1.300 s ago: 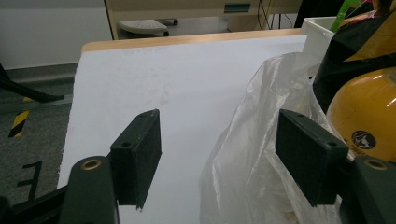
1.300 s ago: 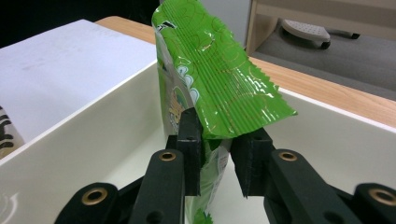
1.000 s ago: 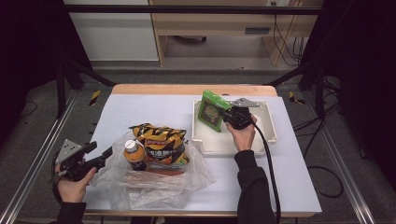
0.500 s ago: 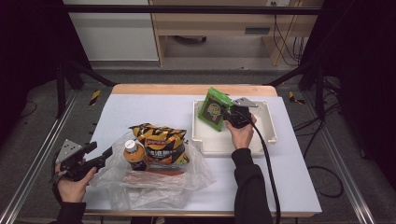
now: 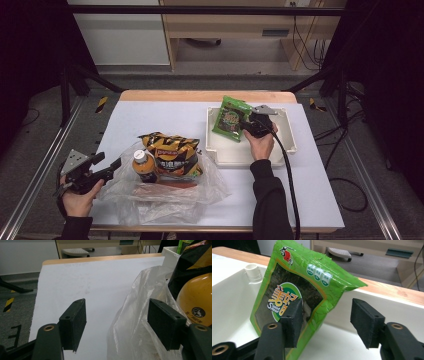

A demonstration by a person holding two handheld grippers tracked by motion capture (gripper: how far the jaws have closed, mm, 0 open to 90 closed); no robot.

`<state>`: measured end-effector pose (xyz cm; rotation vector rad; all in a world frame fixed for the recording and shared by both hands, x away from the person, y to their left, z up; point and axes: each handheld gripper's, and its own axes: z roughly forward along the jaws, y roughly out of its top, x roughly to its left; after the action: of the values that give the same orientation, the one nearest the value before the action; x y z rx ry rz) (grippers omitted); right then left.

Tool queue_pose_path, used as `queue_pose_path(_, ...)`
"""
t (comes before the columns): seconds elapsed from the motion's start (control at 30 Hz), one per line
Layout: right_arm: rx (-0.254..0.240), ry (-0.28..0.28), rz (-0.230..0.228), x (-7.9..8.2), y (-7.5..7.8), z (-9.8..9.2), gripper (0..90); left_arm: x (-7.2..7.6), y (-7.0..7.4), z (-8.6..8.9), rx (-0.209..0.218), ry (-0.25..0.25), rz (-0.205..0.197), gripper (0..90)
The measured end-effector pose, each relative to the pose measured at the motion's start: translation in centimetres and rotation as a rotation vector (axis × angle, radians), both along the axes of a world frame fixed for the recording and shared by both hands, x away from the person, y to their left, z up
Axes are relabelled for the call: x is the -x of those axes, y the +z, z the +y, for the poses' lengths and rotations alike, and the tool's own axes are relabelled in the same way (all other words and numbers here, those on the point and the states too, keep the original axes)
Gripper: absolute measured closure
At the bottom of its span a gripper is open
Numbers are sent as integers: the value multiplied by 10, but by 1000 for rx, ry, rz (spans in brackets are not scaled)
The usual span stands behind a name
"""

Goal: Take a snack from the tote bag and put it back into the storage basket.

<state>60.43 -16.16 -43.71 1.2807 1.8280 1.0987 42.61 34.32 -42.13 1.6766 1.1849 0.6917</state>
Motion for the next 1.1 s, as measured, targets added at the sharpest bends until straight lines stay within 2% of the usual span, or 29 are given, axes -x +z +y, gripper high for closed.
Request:
queue_pose_path(0.07,-13,7,13,2,2,0,548,0,0,0,0,0,-1,313)
queue_pose_path(0.13,-2,0,26,4,3,2,645,0,0,0,1,0,-2,312)
queue_pose_path(0.17,-2,0,26,4,3,2,645,0,0,0,1,0,-2,312)
queue_pose_path(0.2,-2,-7,36,4,3,4,710,1,0,0,1,0,-2,312)
queue_pose_path(0.33,-34,-16,35,0,0,3,758,0,0,0,0,0,-1,312)
queue_pose_path(0.57,-93,30,-23,-7,-4,4,771,0,0,-1,0,-6,3,312)
queue_pose_path(0.63,-85,33,-25,-9,-7,6,726,0,-1,-1,-1,-6,4,312)
queue_pose_path(0.73,-48,24,-28,-9,-12,7,598,0,0,-1,-4,-7,3,312)
queue_pose_path(0.83,-34,22,-34,-4,-10,7,539,0,-1,-1,-5,-7,4,312)
queue_pose_path(0.9,-12,17,-21,-1,-7,8,542,0,-1,-1,-4,-7,5,312)
queue_pose_path(0.93,-18,17,-7,1,-6,8,557,0,0,-2,-4,-7,4,313)
queue_pose_path(1.1,-1,25,58,5,-8,13,708,1,1,-2,-3,-10,0,312)
